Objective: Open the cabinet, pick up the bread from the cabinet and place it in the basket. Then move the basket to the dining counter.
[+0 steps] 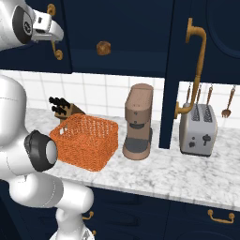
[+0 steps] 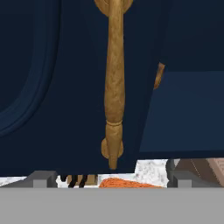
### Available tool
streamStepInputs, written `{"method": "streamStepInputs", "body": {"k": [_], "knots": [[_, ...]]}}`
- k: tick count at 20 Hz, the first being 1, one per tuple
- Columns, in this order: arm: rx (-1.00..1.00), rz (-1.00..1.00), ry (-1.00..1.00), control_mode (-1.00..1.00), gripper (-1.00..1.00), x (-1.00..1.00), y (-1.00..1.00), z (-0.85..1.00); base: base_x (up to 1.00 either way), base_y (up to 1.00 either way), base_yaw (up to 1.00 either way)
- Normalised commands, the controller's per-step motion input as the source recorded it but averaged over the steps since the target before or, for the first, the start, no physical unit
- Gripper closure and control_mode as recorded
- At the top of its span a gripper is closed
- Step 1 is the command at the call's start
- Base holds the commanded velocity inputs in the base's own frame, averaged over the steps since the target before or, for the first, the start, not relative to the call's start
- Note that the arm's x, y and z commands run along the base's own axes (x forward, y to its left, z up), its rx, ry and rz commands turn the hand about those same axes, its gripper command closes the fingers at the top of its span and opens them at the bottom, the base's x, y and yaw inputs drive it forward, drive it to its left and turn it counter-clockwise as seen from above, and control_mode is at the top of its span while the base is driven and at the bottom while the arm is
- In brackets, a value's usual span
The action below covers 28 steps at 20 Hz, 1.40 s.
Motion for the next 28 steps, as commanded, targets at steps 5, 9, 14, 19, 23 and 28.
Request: {"method": "streamStepInputs", "body": {"k": [5,9,14,19,23,28], "knots": [[0.00,0.18,-0.12,-1.00,-1.00,0.20,0.00,-0.39,0.00,0.00,0.00],[0.00,0.09,-0.20,-1.00,-1.00,0.65,-0.02,-0.18,0.00,0.00,0.00],[0.00,0.00,-0.10,-1.00,-1.00,0.73,-0.03,0.00,0.00,0.00,0.00],[0.00,0.00,-0.01,-1.00,-1.00,0.61,0.00,0.09,0.00,0.00,0.00],[0.00,0.00,-0.04,-1.00,1.00,0.21,0.00,-0.01,0.00,0.00,0.00],[0.02,-0.02,-0.01,-1.00,1.00,0.14,0.35,0.05,0.00,0.00,0.00]]}}
